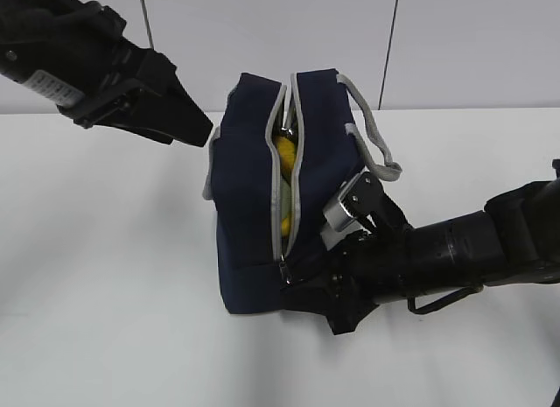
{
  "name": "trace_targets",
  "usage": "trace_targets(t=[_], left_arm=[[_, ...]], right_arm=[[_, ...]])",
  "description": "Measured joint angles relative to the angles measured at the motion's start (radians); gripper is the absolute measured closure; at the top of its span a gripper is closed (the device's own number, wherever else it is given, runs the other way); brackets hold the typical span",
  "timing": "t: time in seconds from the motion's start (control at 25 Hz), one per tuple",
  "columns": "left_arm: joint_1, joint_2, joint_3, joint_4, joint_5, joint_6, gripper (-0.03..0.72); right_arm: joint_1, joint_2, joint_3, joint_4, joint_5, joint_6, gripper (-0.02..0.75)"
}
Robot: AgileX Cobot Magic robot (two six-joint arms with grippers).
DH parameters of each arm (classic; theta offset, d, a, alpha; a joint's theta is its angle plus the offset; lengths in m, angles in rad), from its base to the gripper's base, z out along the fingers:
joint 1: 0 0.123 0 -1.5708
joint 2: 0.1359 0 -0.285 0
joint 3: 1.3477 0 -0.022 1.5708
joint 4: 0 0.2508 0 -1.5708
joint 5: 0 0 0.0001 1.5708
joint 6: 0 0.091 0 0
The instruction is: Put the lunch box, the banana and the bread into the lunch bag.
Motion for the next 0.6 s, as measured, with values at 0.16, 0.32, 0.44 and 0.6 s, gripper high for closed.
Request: trace_targets(t=[0.16, 0.32, 0.44, 0.6], left_arm=[[0.000, 0.000, 0.000, 0.000, 0.000, 0.000, 0.307], [0.000, 0.000, 0.000, 0.000, 0.000, 0.000, 0.307], [0.000, 0.000, 0.000, 0.000, 0.000, 0.000, 0.307], [0.000, 0.000, 0.000, 0.000, 0.001, 0.000, 0.308]], right_arm=[[0.000, 0.000, 0.000, 0.002, -0.019, -0.010, 0.513], [0.000, 0.000, 0.000, 0.002, -0.037, -0.014, 0.514], [0.000, 0.000, 0.000, 0.002, -0.047, -0.014, 0.514], [0.000, 0.000, 0.000, 0.002, -0.051, -0.018, 0.514]])
